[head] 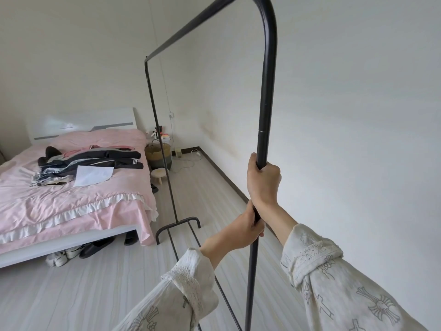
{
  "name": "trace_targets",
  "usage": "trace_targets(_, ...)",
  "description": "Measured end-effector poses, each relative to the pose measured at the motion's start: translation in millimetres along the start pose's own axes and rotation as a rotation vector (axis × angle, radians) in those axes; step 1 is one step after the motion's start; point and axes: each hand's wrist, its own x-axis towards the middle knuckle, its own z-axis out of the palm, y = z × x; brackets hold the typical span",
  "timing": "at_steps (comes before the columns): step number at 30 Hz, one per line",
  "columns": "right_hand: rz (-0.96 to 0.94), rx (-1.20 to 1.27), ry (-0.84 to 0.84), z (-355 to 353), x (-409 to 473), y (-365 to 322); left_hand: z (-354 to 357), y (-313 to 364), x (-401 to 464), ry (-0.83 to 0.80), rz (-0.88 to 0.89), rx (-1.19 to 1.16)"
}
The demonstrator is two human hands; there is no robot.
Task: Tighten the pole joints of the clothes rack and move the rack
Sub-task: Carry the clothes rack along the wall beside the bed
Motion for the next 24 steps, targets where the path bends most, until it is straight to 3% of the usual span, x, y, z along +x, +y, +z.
trace_targets(13,0.009,-0.024,0.090,85.0,0.8,1.0,-69.3,-46.7,-1.4,-0.059,0.054,-0.038)
trace_targets(24,-0.010,-0.027,0.115,165.7,56.5,25.8,-129.1,-110.6,54.3,-0.038,0.090,-0.025)
